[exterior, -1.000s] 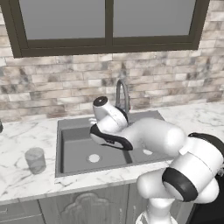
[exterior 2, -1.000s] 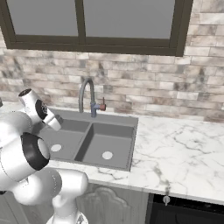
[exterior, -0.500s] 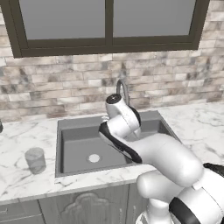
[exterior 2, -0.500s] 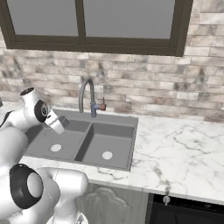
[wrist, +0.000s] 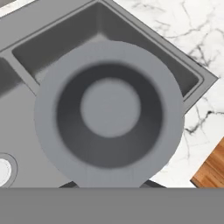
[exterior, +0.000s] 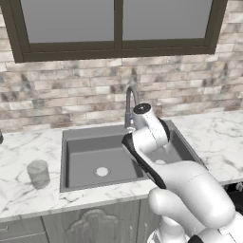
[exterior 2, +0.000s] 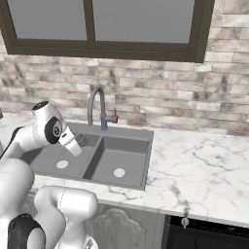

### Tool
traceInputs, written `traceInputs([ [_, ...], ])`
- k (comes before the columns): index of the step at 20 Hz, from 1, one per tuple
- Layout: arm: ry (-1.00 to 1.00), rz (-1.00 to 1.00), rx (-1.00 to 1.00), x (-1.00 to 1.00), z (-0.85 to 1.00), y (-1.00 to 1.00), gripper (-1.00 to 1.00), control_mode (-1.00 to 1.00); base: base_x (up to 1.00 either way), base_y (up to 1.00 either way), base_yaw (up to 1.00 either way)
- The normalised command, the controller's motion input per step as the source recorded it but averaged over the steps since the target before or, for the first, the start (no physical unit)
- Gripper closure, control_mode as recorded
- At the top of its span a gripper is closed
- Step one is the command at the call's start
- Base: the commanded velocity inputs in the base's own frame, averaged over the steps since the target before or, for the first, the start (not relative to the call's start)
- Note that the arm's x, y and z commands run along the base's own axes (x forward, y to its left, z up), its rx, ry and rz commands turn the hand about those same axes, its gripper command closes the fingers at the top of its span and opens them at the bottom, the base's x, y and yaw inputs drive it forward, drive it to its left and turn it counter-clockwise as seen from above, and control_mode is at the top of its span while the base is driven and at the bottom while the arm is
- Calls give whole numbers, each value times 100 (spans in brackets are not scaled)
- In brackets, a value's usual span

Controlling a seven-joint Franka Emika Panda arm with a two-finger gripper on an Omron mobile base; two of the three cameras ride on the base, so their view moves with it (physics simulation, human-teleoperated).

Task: Move any existing items from the left basin to the right basin for drying. Then move the glass cup from the counter to the left basin of the sink for washing.

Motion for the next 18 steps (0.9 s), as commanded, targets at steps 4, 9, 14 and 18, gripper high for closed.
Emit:
traceInputs([
  [4, 0, -5, 0, -12, 0, -62, 100, -100, 0, 0, 0],
  [9, 0, -4, 1, -3, 0, -62, 100, -100, 0, 0, 0],
  [14, 0, -1, 2, 1, -9, -52, 100, -100, 0, 0, 0],
  [18, 0, 0, 4, 14, -22, -43, 100, -100, 0, 0, 0],
])
